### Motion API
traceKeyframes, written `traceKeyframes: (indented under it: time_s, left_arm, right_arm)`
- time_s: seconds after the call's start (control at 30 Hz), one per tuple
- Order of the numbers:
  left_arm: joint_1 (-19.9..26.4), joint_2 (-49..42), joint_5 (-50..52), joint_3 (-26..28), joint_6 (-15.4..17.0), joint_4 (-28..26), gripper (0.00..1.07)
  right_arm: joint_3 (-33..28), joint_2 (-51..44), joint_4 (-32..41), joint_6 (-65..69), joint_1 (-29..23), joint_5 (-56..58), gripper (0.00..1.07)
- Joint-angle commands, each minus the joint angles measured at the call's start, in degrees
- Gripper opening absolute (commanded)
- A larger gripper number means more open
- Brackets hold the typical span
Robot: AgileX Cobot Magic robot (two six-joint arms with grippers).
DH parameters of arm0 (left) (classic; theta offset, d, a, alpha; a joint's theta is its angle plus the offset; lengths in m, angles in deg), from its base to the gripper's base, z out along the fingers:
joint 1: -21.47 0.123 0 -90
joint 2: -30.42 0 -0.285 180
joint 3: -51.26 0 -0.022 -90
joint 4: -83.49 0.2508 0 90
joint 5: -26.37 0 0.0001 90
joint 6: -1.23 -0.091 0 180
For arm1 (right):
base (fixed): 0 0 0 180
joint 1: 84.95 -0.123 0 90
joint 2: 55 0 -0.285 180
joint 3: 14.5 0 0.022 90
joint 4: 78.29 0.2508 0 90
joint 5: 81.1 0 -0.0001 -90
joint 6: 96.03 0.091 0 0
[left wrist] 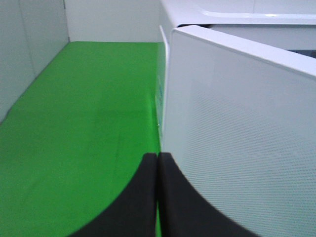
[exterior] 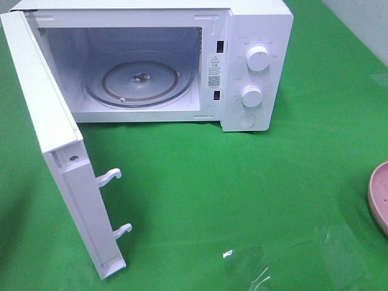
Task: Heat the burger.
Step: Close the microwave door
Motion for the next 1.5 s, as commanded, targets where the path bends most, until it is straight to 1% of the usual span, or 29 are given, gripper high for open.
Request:
traceKeyframes:
  time_s: [0.03,0.07,0.1,0.13,0.17,0.23,0.27,0.37,0.43,0.53,0.57,0.67,0.73,0.83,0.9,0.93,0.97,1.0,1.03,1.1,1.13,1.17,1.2,1.23,1.27,1.3,1.37,1.47,1.5]
  left_arm:
    - [0.0,4.13,7.16,0.46,4.18,6.02,0.0]
    - [0.0,4.13,7.16,0.46,4.18,6.02,0.0]
    - [0.0,6.7,10.6,0.46,5.39,9.05,0.0]
    - [0.0,6.7,10.6,0.46,5.39,9.05,0.0]
    - [0.0,9.51,13.29,0.63,6.19,11.23,0.0]
    - [-0.57,11.86,13.69,1.43,6.3,12.55,0.0]
    - [-2.01,14.09,13.64,2.41,6.3,13.58,0.0]
    - [-3.04,15.18,13.64,2.98,6.25,13.75,0.0]
    - [-6.7,18.68,13.75,4.3,6.13,12.55,0.0]
    - [-7.68,19.71,14.09,4.35,6.13,11.75,0.0]
    - [-9.34,21.77,15.87,4.35,5.61,9.91,0.0]
    - [-10.54,23.95,18.05,4.35,5.27,8.94,0.0]
    - [-12.72,27.33,22.17,4.35,5.1,5.73,0.0]
    - [-13.41,28.19,22.86,4.35,4.76,4.81,0.0]
    - [-16.67,30.37,23.78,4.41,2.46,1.15,0.0]
    - [-16.67,30.37,23.78,4.41,2.46,1.15,0.0]
    - [-18.51,31.34,24.41,4.41,1.32,-1.38,0.0]
    - [-18.51,31.34,24.41,4.41,1.32,-1.38,0.0]
    - [-20.34,32.26,24.75,4.81,0.69,-3.84,0.0]
    - [-21.08,32.72,24.75,5.04,0.46,-4.81,0.0]
    - [-23.03,33.75,25.1,6.25,-0.17,-6.82,0.0]
    - [-23.03,33.75,25.1,6.25,-0.17,-6.82,0.0]
    - [-24.81,34.72,25.15,7.68,-0.57,-8.14,0.0]
    - [-24.81,34.72,25.15,7.68,-0.57,-8.14,0.0]
    - [-26.41,35.75,25.15,9.45,-0.57,-9.97,0.0]
    - [-26.41,35.75,25.15,9.45,-0.57,-9.97,0.0]
    - [-28.71,37.36,24.87,11.8,-0.57,-12.49,0.0]
    - [-29.85,38.5,24.64,13.29,-0.57,-14.04,0.0]
    - [-31.0,39.59,24.47,15.01,-0.57,-15.53,0.0]
  right_arm:
    - [-0.23,-1.43,0.0,-0.52,0.17,-0.74,0.76]
    - [-0.23,-1.43,0.0,-0.52,0.17,-0.74,0.76]
    - [-0.23,-1.43,0.0,-0.52,0.17,-0.74,0.76]
    - [-0.23,-1.43,0.0,-0.52,0.17,-0.74,0.76]
    - [-0.23,-1.43,0.0,-0.52,0.17,-0.74,0.76]
    - [-0.23,-1.43,0.0,-0.52,0.17,-0.74,0.76]
    - [-0.23,-1.43,0.0,-0.52,0.17,-0.74,0.76]
    - [-0.23,-1.43,0.0,-0.52,0.17,-0.74,0.76]
    - [-0.23,-1.43,0.0,-0.52,0.17,-0.74,0.76]
    - [-0.23,-1.43,0.0,-0.52,0.17,-0.74,0.76]
    - [-0.23,-1.43,0.0,-0.52,0.17,-0.74,0.76]
    - [-0.23,-1.43,0.0,-0.52,0.17,-0.74,0.76]
    - [-0.23,-1.43,0.0,-0.52,0.17,-0.74,0.76]
    - [-0.23,-1.43,0.0,-0.52,0.17,-0.74,0.76]
    - [-0.23,-1.43,0.0,-0.52,0.17,-0.74,0.76]
    - [-0.23,-1.43,0.0,-0.52,0.17,-0.74,0.76]
    - [-0.23,-1.43,0.0,-0.52,0.17,-0.74,0.76]
    - [-0.23,-1.43,0.0,-0.52,0.17,-0.74,0.76]
    - [-0.23,-1.43,0.0,-0.52,0.17,-0.74,0.76]
    - [-0.23,-1.43,0.0,-0.52,0.17,-0.74,0.76]
    - [-0.23,-1.43,0.0,-0.52,0.17,-0.74,0.75]
    - [-0.23,-1.43,0.0,-0.52,0.17,-0.74,0.75]
    - [-0.23,-1.43,0.0,-0.52,0.17,-0.74,0.75]
    - [-0.23,-1.43,0.0,-0.52,0.17,-0.74,0.75]
    - [-0.23,-1.43,0.0,-0.52,0.17,-0.74,0.75]
    - [-0.23,-1.43,0.0,-0.52,0.17,-0.74,0.75]
    - [-0.23,-1.43,0.0,-0.52,0.17,-0.74,0.75]
    - [-0.23,-1.43,0.0,-0.52,0.17,-0.74,0.75]
    - [-0.23,-1.43,0.0,-0.52,0.17,-0.74,0.75]
